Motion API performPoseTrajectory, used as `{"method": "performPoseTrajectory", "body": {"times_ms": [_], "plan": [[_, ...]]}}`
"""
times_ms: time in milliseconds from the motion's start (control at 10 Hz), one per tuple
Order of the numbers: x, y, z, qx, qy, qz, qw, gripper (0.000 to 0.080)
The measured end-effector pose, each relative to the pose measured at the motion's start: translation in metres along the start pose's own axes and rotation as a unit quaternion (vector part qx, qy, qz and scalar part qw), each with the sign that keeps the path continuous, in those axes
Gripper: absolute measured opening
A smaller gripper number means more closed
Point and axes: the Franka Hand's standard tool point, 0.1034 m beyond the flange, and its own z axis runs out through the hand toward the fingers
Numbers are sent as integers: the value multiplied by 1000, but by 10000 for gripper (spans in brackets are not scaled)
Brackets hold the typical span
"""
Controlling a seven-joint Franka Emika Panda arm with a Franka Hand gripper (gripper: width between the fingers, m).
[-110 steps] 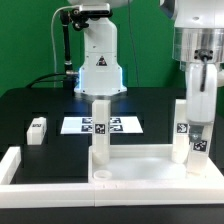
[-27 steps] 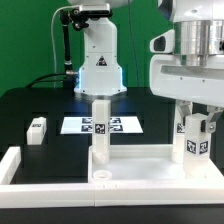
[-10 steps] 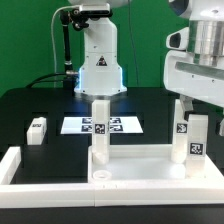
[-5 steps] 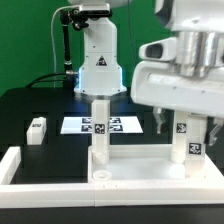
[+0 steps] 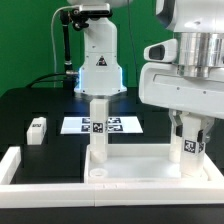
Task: Assemble desk
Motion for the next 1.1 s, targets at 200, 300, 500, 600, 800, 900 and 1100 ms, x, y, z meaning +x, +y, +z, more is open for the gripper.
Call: {"method": "performPoseTrajectory", "body": {"times_ms": [200,300,500,600,800,900,1100], "plan": [[0,0,0,0,0,53,999,288],[0,1,0,-2,-2,93,996,288],[0,2,0,-8,-20,219,976,288],[0,2,0,-1,-34,292,956,288],[-4,1,2,5,-46,430,902,289],[-5,0,1,2,-45,477,878,289],[-6,-1,1,1,-48,533,845,290]]}}
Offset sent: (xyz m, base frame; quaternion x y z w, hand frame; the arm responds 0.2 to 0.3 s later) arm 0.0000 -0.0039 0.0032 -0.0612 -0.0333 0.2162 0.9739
